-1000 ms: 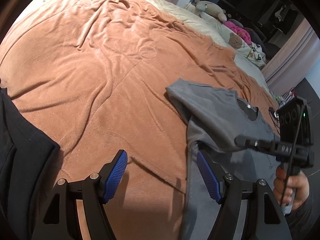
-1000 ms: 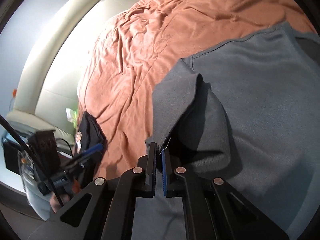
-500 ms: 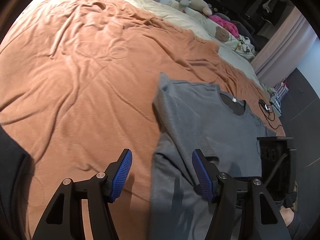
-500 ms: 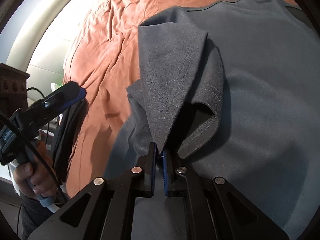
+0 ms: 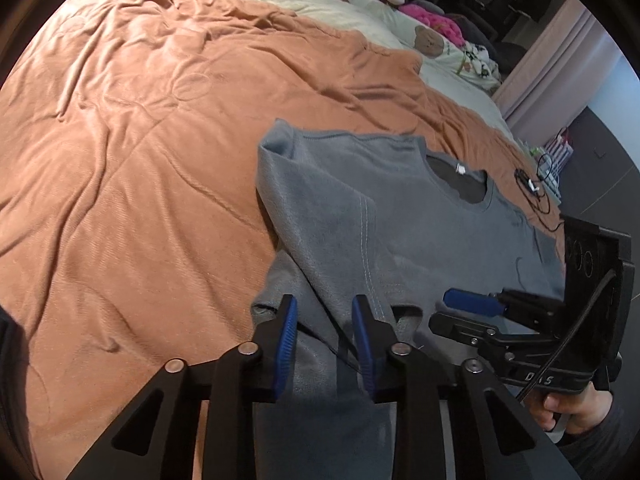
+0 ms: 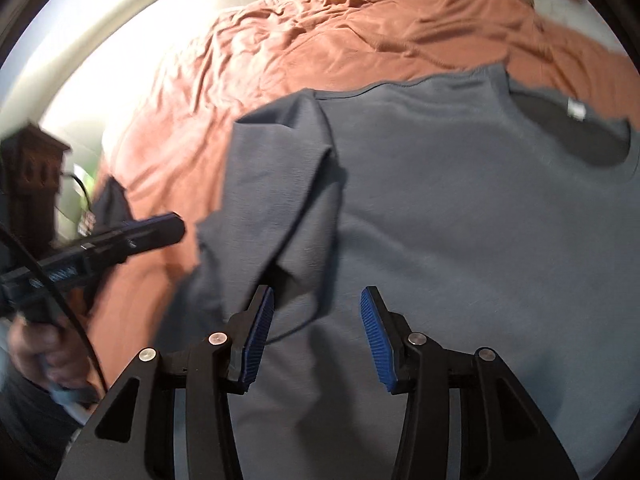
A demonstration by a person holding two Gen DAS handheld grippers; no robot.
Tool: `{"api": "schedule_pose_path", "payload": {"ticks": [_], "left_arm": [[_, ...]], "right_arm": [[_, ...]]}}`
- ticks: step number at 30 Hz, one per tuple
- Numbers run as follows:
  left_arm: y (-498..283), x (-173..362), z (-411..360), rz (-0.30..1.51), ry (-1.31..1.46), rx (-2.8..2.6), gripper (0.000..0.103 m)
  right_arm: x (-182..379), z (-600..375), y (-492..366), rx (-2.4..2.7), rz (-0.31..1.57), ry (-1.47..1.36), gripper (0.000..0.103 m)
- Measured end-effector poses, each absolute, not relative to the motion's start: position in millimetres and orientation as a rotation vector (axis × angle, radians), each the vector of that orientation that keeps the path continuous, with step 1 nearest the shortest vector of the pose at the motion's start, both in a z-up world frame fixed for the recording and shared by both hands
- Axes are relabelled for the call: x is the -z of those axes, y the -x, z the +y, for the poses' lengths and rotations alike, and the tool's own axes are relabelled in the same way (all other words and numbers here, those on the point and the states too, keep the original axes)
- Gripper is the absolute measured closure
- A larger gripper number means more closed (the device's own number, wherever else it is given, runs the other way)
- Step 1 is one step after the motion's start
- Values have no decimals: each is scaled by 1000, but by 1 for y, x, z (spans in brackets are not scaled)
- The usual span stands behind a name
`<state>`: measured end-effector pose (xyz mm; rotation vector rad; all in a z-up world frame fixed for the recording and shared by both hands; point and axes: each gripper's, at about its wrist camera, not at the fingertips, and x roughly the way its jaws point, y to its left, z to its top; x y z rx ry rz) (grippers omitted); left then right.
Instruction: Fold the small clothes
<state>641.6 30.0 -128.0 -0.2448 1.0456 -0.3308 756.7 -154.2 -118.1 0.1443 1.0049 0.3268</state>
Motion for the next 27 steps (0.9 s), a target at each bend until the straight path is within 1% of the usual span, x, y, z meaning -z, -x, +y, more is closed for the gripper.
{"api": "schedule_pose_path", "payload": {"ticks": [4,9,19,23,27], "left_arm": [[-647,138,25,1067,226,322,87],[-651,151,25,1093,201,302,94],[-649,173,28,1131,188,296,96],[-650,175,26,1140,153,298,96],[-652,177,26,1146,144,295,97]], "right_arm": [[120,-130,-756,-329,1015,-46,60],[122,-107,-757,-269,1005,113,60],[133,-80,-785,-195,963,182,60],[131,-83,-793,-157,909,190,60],[123,-111,-793,-87,868,90,60]]}}
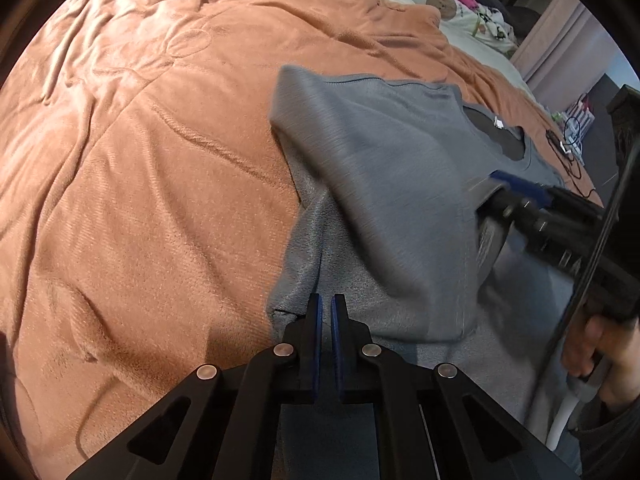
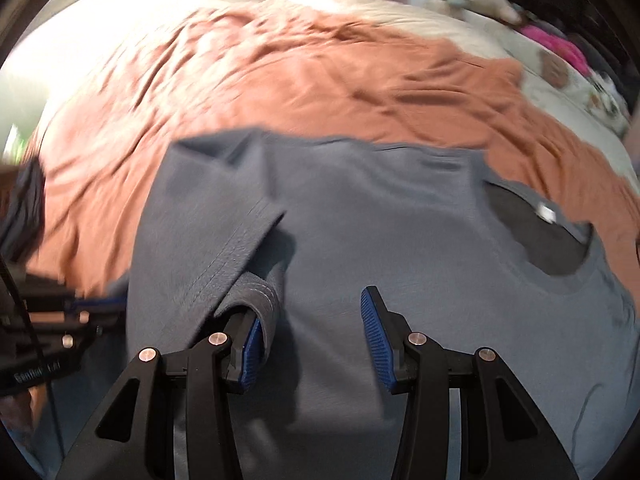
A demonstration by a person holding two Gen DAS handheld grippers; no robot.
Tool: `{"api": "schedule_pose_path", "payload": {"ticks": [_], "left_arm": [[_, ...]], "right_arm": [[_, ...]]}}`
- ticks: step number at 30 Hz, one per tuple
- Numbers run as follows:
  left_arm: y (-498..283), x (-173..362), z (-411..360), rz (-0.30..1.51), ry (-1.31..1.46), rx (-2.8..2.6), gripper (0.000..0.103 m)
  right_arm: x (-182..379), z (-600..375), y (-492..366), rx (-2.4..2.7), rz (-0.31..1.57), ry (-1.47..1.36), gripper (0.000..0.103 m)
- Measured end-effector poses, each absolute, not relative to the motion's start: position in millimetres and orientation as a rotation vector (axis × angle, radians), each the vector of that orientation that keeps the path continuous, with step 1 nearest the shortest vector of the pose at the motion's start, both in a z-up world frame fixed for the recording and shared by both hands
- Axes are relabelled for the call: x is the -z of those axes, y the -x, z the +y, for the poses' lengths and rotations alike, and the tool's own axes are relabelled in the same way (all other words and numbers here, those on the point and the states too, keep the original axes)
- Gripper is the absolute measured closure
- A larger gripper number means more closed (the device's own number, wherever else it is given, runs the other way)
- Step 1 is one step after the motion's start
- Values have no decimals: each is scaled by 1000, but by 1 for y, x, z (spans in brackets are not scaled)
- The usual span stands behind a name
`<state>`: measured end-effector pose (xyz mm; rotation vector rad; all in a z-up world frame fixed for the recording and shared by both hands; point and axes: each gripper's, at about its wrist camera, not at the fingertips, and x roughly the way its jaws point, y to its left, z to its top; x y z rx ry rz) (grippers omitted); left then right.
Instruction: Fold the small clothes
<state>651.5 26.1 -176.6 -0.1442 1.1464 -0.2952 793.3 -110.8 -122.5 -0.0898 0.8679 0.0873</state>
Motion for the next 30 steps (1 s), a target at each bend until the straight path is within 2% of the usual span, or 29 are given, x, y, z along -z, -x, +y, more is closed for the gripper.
{"api": "schedule_pose_path", "payload": {"ticks": [9,17,23,30], "left_arm": [[-652,168,18,1146,148,267,100],[-652,163,-2,1131,117,305,100],[-656,176,3,1156,142,323,100],[-653,178,3,1157,119,334,100]], "right_arm": [[125,-146,-782,-70,884,-80,60],[130,-127,-788,-120,925,85,59],[141,-103,-796,-113,926,269,53],[138,-117,-825,-58,905,167,53]]}}
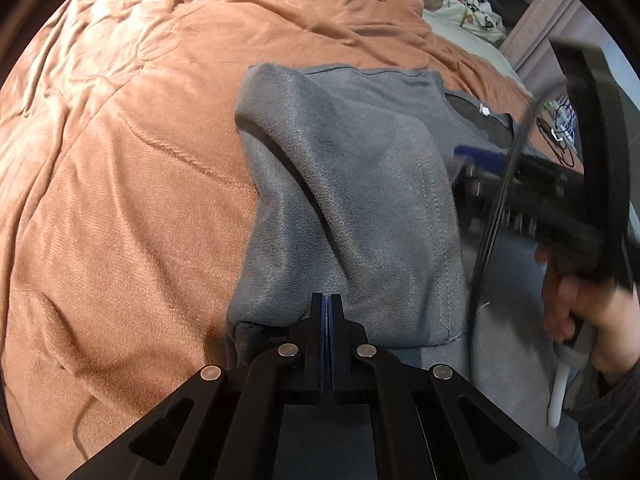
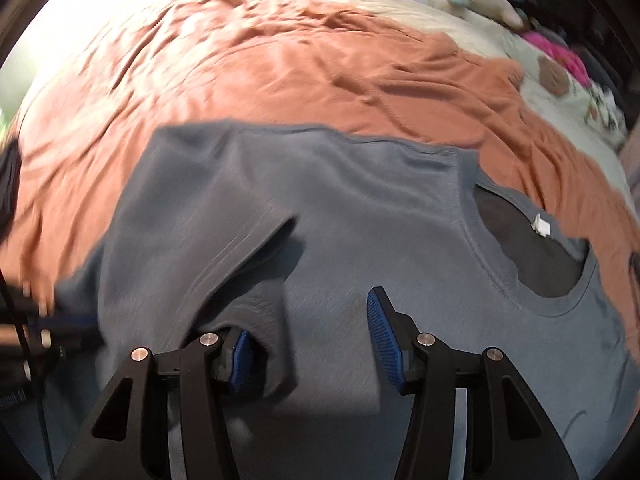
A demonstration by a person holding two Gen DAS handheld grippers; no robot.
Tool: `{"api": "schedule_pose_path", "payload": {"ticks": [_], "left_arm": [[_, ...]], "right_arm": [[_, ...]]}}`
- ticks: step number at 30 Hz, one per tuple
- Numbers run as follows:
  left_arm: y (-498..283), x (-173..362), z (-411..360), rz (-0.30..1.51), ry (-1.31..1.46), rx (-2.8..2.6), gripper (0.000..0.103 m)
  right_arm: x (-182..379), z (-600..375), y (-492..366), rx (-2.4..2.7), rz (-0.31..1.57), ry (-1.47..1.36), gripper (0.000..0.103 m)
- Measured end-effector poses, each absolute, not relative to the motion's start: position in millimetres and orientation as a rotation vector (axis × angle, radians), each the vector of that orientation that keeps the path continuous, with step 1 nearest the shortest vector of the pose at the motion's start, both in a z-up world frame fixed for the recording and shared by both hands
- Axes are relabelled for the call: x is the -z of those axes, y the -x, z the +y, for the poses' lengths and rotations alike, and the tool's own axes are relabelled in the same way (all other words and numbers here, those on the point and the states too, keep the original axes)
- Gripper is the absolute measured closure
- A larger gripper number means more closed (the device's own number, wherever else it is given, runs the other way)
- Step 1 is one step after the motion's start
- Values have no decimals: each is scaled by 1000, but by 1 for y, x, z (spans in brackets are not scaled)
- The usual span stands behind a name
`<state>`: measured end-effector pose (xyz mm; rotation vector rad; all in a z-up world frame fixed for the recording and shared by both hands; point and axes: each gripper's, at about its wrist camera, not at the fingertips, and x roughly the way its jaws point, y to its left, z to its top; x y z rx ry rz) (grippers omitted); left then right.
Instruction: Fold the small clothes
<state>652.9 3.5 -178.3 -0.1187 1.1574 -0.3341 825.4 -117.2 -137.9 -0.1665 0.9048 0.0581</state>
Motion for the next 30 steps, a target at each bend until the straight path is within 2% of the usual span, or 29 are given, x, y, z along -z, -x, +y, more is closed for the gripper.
{"api": "schedule_pose_path", "payload": {"ticks": [8,18,22,26,30], "left_arm": [[-651,179,3,1149,99,331,100],[-657,179,-3,1158,84,323,100],[-658,179,-5,1162,80,323,100],[-660,178,-4,1157,82,325,100],[-656,173,-3,1140,89,346,100]], "right_arm": [[128,-174,-839,-34,853,-118,53],[123,-191,-828,46,823,-94,53],[116,-208,-831,25,815,-193,53],[120,-228,-836,-101,860,-372,53],[129,-223,-837,-181,986,-308,53]]}}
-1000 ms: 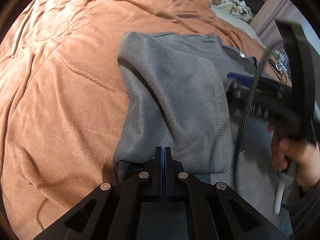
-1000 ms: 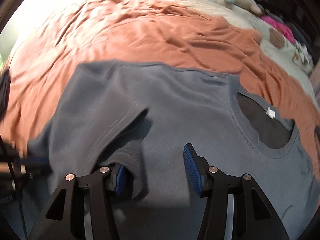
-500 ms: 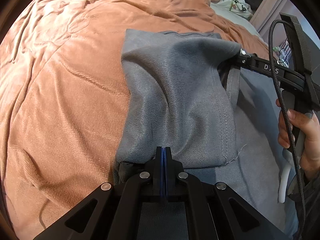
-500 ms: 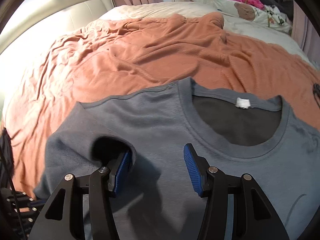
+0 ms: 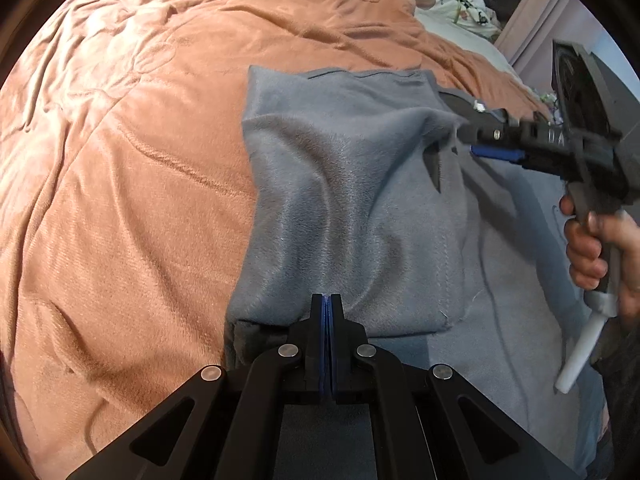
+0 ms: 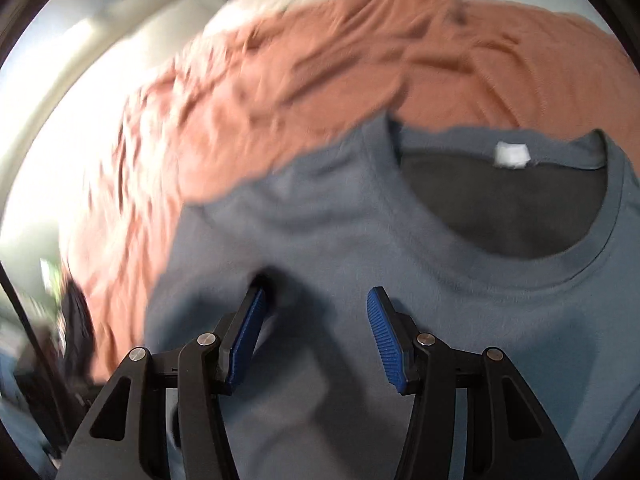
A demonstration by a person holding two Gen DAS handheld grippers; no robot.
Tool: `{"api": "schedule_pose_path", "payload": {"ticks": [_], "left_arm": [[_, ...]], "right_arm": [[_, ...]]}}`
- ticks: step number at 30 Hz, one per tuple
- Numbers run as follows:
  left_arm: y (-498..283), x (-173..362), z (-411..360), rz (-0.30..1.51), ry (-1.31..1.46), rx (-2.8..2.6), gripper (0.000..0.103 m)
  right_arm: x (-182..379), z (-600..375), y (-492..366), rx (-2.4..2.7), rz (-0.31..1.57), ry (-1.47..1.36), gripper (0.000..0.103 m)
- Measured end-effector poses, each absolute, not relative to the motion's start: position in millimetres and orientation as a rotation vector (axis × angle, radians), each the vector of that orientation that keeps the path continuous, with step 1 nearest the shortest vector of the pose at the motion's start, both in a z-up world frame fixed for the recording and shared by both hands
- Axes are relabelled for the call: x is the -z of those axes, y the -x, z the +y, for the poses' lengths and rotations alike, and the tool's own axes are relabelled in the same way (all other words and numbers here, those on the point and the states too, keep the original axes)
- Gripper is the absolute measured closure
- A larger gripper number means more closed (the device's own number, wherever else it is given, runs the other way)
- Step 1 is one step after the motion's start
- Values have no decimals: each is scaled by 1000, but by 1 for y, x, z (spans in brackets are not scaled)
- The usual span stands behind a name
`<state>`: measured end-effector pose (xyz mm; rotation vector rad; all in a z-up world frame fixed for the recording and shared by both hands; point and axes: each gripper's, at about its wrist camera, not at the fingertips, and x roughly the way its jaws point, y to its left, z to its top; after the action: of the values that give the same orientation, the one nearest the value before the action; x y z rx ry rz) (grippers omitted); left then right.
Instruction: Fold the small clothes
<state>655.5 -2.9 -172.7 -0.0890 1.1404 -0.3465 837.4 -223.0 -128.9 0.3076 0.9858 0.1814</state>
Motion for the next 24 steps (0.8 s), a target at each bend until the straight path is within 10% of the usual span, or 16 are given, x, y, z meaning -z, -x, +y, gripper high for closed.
{"api": "schedule_pose_path", "payload": {"ticks": [24], "left_arm": [[-652,167,52,1127,275,280,98]], "right_arm": [[138,-219,-845,-273,915,-547,53]]}}
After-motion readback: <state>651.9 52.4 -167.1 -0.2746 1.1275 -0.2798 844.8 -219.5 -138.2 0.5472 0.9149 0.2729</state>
